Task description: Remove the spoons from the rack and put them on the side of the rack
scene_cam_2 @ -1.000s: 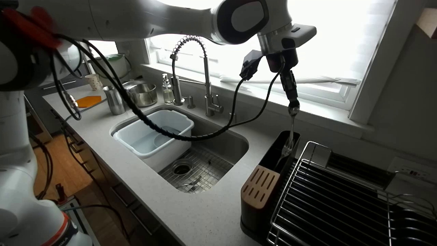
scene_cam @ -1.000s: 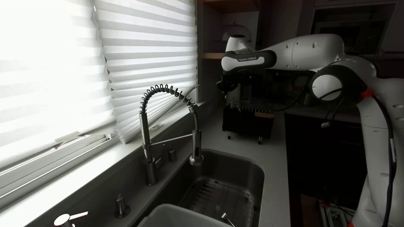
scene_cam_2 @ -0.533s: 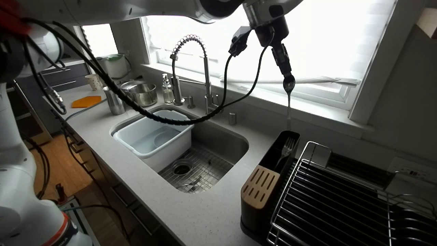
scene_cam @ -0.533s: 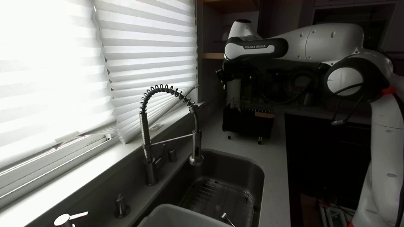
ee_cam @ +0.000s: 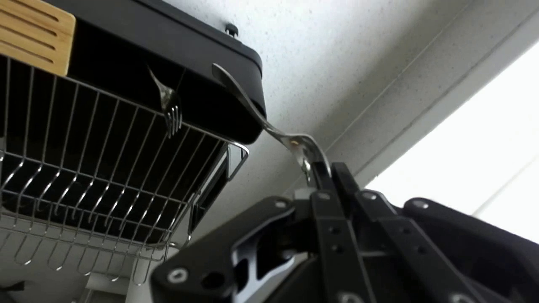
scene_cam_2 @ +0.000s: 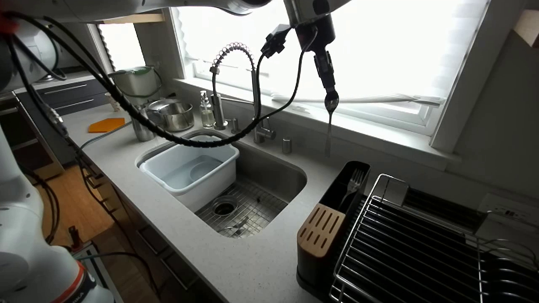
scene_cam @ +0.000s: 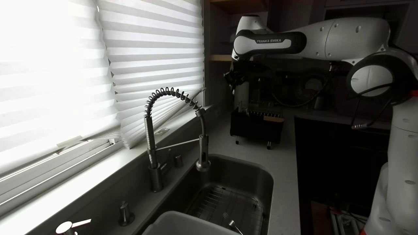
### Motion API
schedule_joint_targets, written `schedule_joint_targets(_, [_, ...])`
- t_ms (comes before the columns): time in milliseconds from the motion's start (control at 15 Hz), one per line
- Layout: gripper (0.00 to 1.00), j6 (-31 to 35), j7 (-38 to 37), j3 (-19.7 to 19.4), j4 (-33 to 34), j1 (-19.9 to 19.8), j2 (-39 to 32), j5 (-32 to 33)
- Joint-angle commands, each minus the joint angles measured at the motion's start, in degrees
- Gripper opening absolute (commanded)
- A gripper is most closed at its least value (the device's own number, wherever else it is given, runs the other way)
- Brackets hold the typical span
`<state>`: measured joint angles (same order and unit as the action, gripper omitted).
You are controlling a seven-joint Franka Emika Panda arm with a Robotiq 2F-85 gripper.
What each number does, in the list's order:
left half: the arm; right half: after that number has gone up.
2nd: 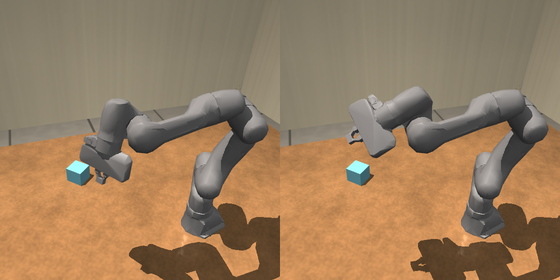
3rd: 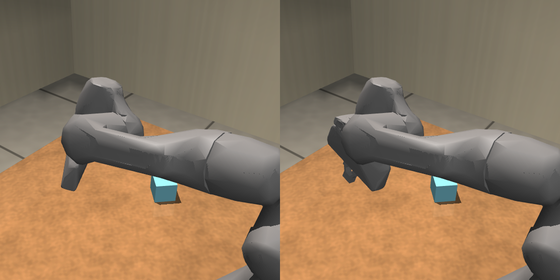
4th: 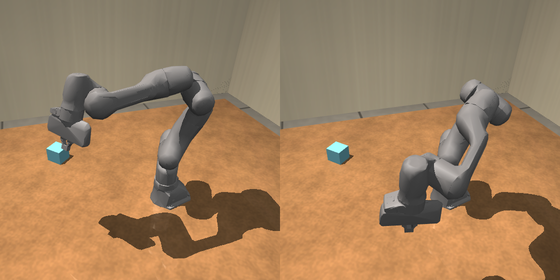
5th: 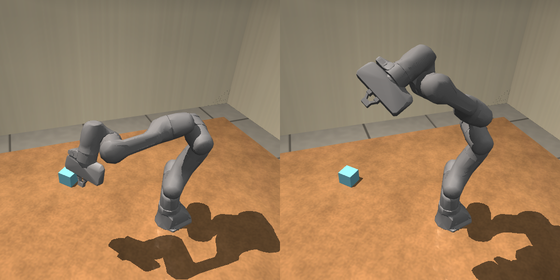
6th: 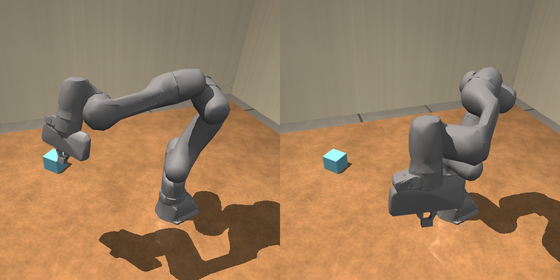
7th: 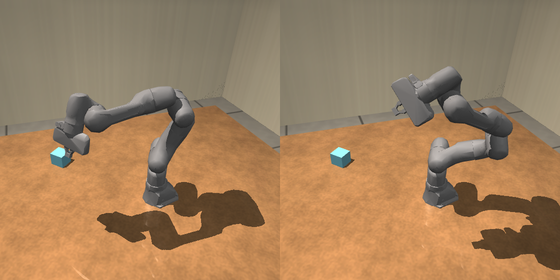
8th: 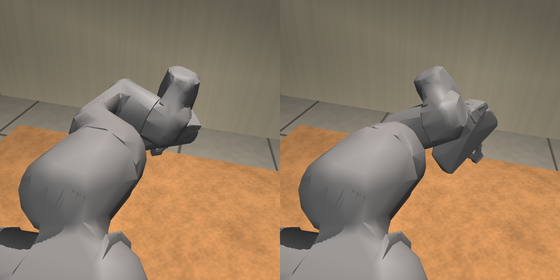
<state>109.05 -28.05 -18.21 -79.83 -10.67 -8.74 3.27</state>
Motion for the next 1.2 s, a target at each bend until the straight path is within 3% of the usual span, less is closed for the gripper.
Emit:
schedule_joint_targets(0, [0.01, -5.88, -1.81, 0.10, -1.13, 0.43, 0.25, 0.34])
schedule_joint_targets(400, [0.01, -15.15, -4.61, 1.16, -0.40, -0.92, -3.77, -0.16])
schedule_joint_targets(1133, [0.01, -12.81, -7.48, 0.56, -5.95, -0.40, -14.43, 3.28])
